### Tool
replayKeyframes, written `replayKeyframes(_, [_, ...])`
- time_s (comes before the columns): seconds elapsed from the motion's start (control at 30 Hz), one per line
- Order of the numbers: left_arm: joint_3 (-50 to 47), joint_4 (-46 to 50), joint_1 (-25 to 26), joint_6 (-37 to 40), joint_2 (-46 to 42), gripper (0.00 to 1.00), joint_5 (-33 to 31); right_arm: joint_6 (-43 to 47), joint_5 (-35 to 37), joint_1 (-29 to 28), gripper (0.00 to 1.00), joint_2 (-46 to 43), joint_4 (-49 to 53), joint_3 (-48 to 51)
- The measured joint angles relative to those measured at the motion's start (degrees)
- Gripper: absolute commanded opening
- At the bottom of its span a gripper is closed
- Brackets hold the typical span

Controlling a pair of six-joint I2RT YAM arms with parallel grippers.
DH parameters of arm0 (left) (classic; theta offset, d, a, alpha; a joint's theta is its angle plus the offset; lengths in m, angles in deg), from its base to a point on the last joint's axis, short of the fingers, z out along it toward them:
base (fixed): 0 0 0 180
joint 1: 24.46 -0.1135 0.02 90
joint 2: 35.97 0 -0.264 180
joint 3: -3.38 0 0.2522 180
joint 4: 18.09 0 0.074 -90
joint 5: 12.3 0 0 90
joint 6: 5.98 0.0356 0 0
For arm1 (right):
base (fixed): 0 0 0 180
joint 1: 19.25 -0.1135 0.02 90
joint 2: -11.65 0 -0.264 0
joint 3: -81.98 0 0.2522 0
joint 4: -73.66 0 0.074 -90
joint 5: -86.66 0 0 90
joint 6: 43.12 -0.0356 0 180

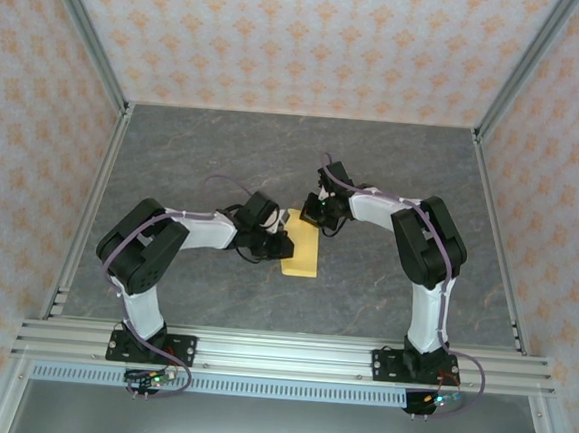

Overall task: Fold a paper plane with a square sheet of paper (fold left side to right side)
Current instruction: First fold the square sheet of paper in half at the center of the table.

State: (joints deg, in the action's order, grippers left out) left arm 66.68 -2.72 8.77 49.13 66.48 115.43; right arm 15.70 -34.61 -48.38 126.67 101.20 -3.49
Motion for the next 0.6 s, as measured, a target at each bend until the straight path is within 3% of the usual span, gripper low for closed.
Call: replayKeyframes(0.6, [-5.7, -0.6, 2.6, 2.0, -4.1, 0.14, 2.8, 0.0, 0.0, -0.1, 0.00, 0.0, 0.3, -0.1])
